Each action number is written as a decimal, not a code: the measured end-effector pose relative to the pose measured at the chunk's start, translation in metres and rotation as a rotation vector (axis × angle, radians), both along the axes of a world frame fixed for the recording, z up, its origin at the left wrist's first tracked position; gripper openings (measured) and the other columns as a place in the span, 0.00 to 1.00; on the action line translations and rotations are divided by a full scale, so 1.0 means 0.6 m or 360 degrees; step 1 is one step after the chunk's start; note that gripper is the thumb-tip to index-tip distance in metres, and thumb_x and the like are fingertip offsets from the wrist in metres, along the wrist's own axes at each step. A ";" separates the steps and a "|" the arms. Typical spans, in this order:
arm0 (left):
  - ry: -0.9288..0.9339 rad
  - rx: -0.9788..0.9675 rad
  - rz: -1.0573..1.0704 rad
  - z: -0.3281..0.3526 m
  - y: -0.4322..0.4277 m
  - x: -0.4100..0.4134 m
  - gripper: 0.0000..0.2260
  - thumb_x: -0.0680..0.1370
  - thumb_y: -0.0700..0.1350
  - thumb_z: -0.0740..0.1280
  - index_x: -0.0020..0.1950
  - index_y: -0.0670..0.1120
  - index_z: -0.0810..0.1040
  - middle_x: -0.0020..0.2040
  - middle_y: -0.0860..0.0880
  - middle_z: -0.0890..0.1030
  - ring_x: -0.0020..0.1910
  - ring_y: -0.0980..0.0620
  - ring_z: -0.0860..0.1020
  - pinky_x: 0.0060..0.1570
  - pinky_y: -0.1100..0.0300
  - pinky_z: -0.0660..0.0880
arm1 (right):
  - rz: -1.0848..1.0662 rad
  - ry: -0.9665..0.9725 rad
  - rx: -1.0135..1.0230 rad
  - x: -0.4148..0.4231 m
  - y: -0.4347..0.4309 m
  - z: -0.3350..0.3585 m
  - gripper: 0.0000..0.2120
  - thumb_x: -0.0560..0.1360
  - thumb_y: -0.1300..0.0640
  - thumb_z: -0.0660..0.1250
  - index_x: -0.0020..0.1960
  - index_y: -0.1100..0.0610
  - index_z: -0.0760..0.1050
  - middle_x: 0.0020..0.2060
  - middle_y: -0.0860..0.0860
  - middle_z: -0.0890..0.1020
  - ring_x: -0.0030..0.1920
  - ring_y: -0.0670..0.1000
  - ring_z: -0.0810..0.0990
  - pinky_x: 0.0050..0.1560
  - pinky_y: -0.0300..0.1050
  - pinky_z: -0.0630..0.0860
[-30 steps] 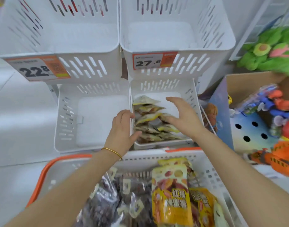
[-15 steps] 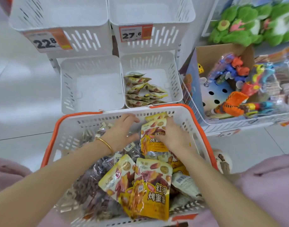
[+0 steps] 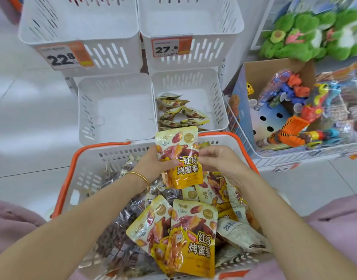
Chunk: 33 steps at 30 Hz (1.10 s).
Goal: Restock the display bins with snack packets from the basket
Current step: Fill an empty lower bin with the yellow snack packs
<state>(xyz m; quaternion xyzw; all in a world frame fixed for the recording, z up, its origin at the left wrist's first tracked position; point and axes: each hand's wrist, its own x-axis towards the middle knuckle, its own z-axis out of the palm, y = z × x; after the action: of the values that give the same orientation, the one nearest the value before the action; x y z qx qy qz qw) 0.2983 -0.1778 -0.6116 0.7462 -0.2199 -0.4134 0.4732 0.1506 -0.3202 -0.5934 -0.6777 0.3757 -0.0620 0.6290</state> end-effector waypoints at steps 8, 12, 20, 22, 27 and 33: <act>-0.0318 0.0093 0.0174 0.000 0.009 0.032 0.22 0.72 0.44 0.73 0.61 0.42 0.67 0.56 0.45 0.77 0.53 0.46 0.76 0.48 0.55 0.74 | 0.0000 0.0837 -0.0708 0.026 -0.054 -0.062 0.18 0.77 0.56 0.66 0.63 0.63 0.71 0.57 0.58 0.78 0.56 0.58 0.76 0.55 0.51 0.73; -0.0337 0.0091 0.0143 -0.001 0.014 0.031 0.21 0.74 0.44 0.71 0.62 0.42 0.66 0.55 0.45 0.77 0.48 0.49 0.77 0.38 0.64 0.73 | 0.0029 0.0819 -0.0775 0.034 -0.051 -0.078 0.16 0.75 0.50 0.68 0.58 0.58 0.74 0.49 0.53 0.77 0.52 0.57 0.78 0.54 0.52 0.75; -0.0337 -0.0028 0.0319 0.025 0.020 0.040 0.15 0.77 0.44 0.67 0.54 0.43 0.62 0.40 0.47 0.71 0.32 0.52 0.69 0.29 0.61 0.67 | 0.0000 0.0390 -0.1238 0.037 -0.050 -0.009 0.18 0.80 0.57 0.58 0.31 0.55 0.63 0.28 0.49 0.68 0.30 0.49 0.67 0.32 0.47 0.59; -0.0363 -0.0068 0.0454 0.032 0.020 0.048 0.15 0.77 0.43 0.67 0.54 0.44 0.61 0.38 0.48 0.71 0.30 0.51 0.68 0.26 0.60 0.67 | -0.0138 0.0220 -0.1233 0.031 -0.051 0.025 0.19 0.81 0.57 0.58 0.31 0.56 0.59 0.27 0.51 0.65 0.29 0.48 0.63 0.33 0.48 0.56; -0.0267 -0.0117 0.0425 0.043 0.016 0.050 0.14 0.78 0.42 0.66 0.52 0.46 0.60 0.38 0.42 0.74 0.25 0.51 0.67 0.22 0.61 0.66 | -0.0306 -0.0110 -0.0739 0.032 -0.039 0.048 0.18 0.80 0.53 0.59 0.38 0.66 0.68 0.34 0.64 0.73 0.36 0.60 0.74 0.41 0.53 0.76; 0.0058 -0.0203 0.0264 0.067 -0.013 0.014 0.17 0.73 0.61 0.64 0.52 0.51 0.66 0.47 0.44 0.76 0.38 0.49 0.76 0.44 0.54 0.77 | -0.0311 -0.0145 -0.0668 0.059 -0.002 0.038 0.17 0.80 0.54 0.60 0.36 0.64 0.67 0.32 0.57 0.69 0.37 0.59 0.73 0.43 0.66 0.76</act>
<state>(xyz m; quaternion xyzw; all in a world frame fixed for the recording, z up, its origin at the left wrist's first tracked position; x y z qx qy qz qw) 0.3069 -0.1853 -0.5713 0.7227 -0.1746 -0.3713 0.5563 0.1858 -0.3212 -0.5706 -0.7505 0.3897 -0.2299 0.4817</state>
